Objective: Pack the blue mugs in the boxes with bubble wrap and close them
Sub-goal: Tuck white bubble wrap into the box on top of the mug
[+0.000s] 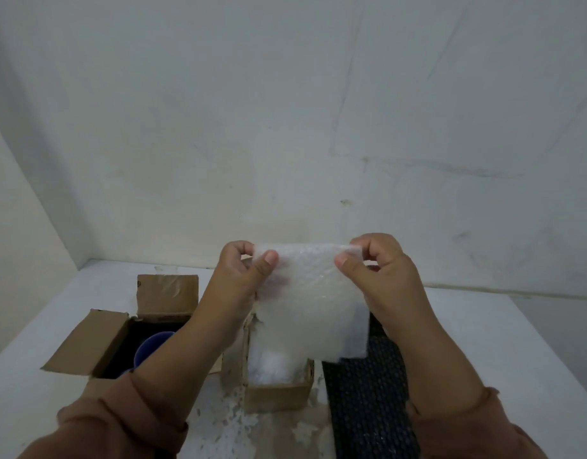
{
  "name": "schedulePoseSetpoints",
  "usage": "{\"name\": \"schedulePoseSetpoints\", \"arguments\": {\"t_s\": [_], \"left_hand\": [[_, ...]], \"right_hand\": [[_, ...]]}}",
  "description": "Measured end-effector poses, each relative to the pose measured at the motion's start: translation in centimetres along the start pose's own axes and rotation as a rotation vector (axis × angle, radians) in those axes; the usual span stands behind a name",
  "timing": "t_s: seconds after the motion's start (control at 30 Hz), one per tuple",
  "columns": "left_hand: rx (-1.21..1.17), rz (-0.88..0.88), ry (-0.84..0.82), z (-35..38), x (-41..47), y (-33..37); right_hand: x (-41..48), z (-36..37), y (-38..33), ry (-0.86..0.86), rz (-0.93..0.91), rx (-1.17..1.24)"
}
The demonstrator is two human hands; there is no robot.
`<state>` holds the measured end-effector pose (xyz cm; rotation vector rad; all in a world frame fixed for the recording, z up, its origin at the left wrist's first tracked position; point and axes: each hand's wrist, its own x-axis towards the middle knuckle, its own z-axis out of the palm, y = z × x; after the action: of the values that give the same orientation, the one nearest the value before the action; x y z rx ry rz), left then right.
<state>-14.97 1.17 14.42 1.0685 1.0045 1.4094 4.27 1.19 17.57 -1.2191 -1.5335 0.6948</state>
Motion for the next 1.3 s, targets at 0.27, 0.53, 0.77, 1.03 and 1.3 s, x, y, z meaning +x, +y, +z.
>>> {"name": "schedulePoseSetpoints", "arguments": {"t_s": [0.27, 0.53, 0.77, 1.03, 1.3], "left_hand": [[0.013, -0.448, -0.169, 0.4, -0.8, -1.8], [-0.196, -0.526, -0.165, -1.9, -0.2, -2.2], [-0.296, -0.639, 0.014, -2.0, -0.3, -4.3], [-0.269, -0.799, -0.087, -3.0, -0.4, -5.2], [0.142, -0.691, -0.100, -2.1, 1.0, -4.6]], "right_hand": [[0.6, 1.7, 1.6, -0.063, 0.281, 0.251], [-1.1, 0.5, 5.6, -0.482, 0.585, 0.394], [-0.9, 0.8, 6.8, -0.387, 0.568, 0.444], [-1.1, 1.5, 8.4, -0.337, 0.579, 0.184], [-1.4, 3.6, 8.6, -0.573, 0.439, -0.115]]}}
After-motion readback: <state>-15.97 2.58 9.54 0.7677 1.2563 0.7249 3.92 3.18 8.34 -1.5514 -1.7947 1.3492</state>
